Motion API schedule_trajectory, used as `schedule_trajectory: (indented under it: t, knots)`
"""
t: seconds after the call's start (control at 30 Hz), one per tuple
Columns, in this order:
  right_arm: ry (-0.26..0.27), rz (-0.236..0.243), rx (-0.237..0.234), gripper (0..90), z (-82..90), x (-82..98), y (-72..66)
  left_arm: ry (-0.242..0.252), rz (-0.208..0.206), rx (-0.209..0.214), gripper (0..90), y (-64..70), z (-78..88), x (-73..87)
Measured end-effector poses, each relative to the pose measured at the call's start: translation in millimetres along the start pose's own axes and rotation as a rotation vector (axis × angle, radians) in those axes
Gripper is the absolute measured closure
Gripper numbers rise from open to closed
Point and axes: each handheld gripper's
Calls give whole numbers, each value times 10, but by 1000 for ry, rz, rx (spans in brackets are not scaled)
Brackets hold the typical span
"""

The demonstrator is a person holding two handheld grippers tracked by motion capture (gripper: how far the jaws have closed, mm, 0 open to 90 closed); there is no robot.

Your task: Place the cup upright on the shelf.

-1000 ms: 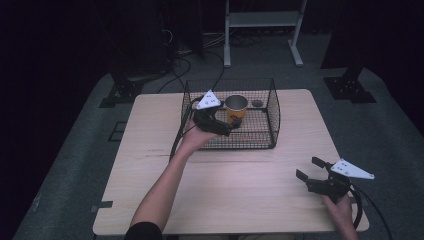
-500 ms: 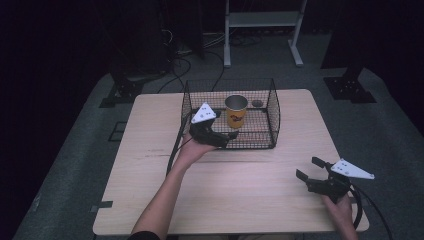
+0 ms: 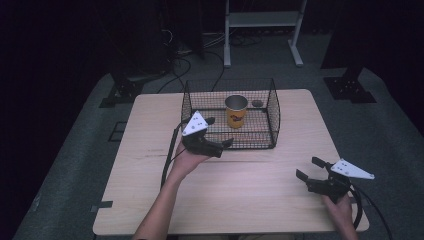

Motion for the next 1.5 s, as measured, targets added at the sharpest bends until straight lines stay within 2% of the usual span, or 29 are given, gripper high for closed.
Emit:
schedule_trajectory:
  t: [0.2, 0.27, 0.5, 0.63, 1.1, 1.5]
  knots:
    - [-1, 5, 1, 130, 0, 1, 0, 18, 6, -9, 21, 44, 104, 17]
    - [0, 4, 0, 130, 0, 0, 0, 9, -6, -17, 21, 64, 134, 32]
    - [0, 1, 1, 130, 0, 0, 2, 5, -6, -33, 21, 122, 247, 126]
    - [0, 1, 1, 130, 0, 0, 2, 10, 7, -53, 21, 134, 345, 179]
    - [1, 0, 2, 130, 1, 0, 2, 20, 38, -90, 21, 188, 537, 326]
    - [0, 4, 4, 130, 4, 3, -5, 22, 48, -130, 21, 304, 718, 499]
Point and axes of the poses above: each handheld gripper's, and its own axes: z roughly backward along the jaws, x roughly out of its underside, y roughly to its right, and after that the axes turned 11 degrees about -z, right-handed
